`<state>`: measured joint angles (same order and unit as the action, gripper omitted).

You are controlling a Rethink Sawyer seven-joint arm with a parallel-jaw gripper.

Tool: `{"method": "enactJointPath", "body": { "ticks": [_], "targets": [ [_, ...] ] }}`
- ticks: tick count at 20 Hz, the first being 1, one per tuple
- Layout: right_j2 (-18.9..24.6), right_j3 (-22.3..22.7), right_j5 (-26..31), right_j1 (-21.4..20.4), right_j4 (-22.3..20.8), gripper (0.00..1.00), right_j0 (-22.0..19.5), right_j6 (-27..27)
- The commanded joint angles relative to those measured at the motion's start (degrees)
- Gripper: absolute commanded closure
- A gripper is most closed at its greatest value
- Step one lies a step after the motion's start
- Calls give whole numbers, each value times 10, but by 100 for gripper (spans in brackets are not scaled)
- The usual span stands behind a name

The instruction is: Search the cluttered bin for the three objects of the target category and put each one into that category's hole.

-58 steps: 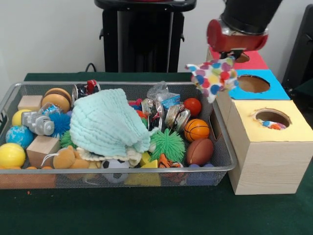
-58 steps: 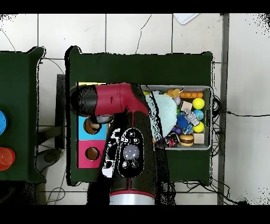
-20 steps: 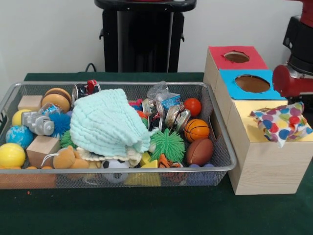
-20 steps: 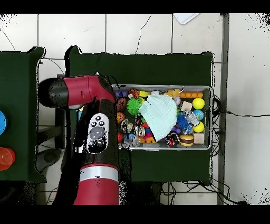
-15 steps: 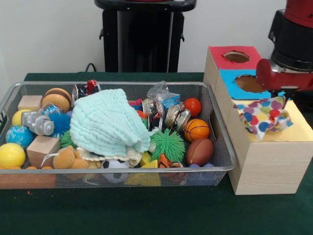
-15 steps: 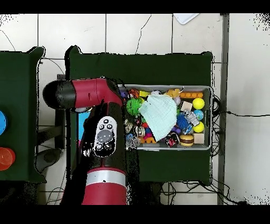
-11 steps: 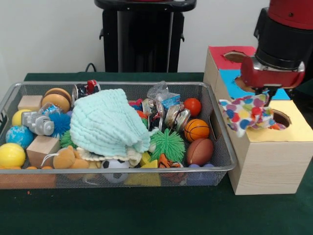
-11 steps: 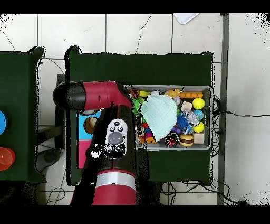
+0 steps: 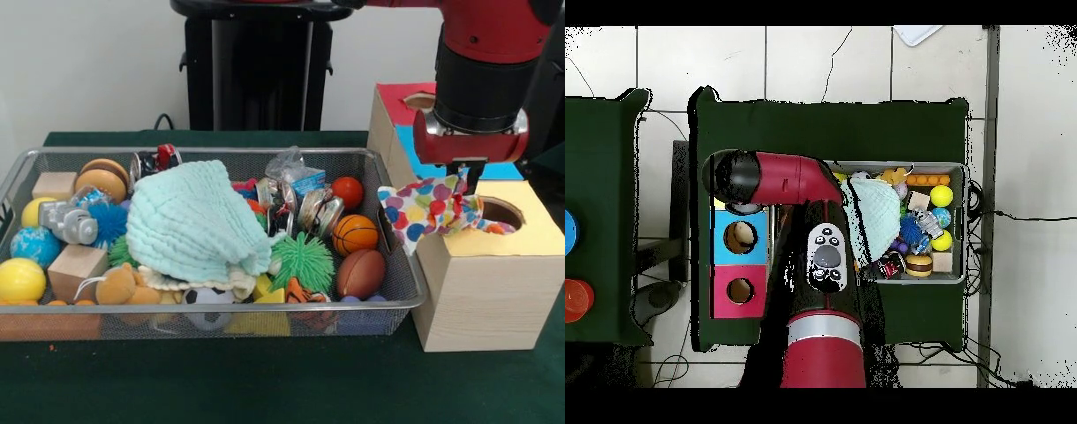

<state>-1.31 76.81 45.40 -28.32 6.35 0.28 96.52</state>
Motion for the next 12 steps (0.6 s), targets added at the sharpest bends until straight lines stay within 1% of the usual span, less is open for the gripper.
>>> {"method": "enactJointPath", "body": {
  "ticks": [1,4,8,12],
  "targets": [
    [60,76,-35,71,0,100,3,66],
    [42,67,1,52,-4,100,21,80],
    [33,58,48,28,3,100,36,96],
    [26,41,67,27,9,100,50,112]
  ]
}}
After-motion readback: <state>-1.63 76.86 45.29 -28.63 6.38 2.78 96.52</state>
